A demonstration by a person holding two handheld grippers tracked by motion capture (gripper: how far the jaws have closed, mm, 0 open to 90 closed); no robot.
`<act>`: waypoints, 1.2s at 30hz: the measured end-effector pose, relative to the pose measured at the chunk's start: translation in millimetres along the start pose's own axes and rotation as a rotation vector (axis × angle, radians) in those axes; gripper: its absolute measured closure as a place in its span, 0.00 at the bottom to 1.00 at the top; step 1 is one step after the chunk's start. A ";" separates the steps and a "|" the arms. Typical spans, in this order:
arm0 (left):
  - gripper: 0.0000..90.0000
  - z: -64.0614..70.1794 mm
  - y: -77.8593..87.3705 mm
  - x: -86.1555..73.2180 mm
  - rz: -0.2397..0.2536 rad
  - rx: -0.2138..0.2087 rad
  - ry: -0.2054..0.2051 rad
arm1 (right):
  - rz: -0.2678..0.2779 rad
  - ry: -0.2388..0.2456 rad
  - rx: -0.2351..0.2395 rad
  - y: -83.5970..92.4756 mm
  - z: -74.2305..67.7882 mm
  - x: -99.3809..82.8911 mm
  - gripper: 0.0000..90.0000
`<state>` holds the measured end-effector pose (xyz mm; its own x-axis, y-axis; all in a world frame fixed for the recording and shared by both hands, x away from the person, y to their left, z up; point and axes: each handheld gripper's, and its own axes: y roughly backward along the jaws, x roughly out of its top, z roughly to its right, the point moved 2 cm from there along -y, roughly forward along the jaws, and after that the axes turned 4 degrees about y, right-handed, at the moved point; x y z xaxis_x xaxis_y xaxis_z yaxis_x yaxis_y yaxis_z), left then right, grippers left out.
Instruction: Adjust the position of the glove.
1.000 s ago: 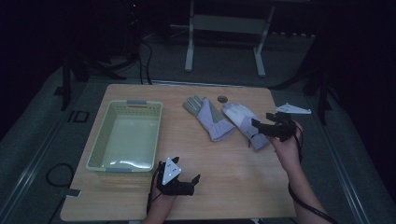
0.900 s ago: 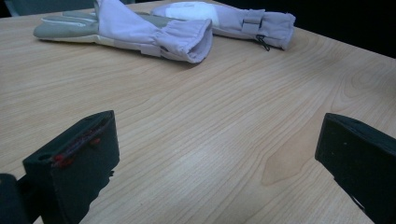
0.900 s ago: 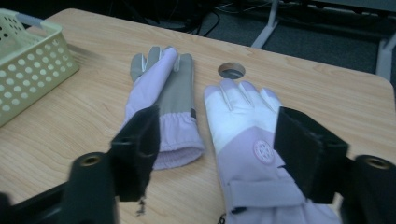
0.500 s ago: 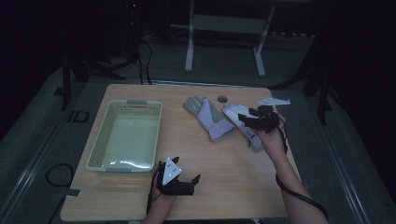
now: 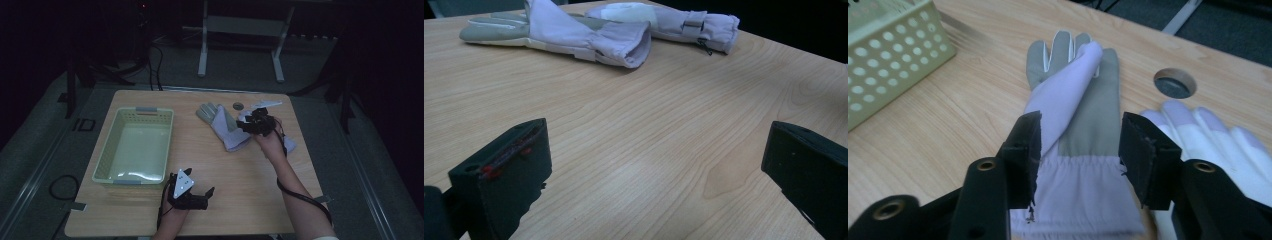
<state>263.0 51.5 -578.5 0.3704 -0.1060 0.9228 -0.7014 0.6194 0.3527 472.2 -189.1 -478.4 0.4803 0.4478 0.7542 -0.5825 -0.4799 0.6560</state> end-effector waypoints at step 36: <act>0.00 -1.0 0.7 -0.2 0.005 0.002 0.012 | -0.229 0.051 -0.095 -96.9 11.9 -18.8 0.50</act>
<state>263.0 52.7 -578.5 0.3748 -0.0935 0.9224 -0.7041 0.6186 0.3487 527.4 -160.0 -555.7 0.5740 0.5756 0.5824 -0.5225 -0.2901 0.8018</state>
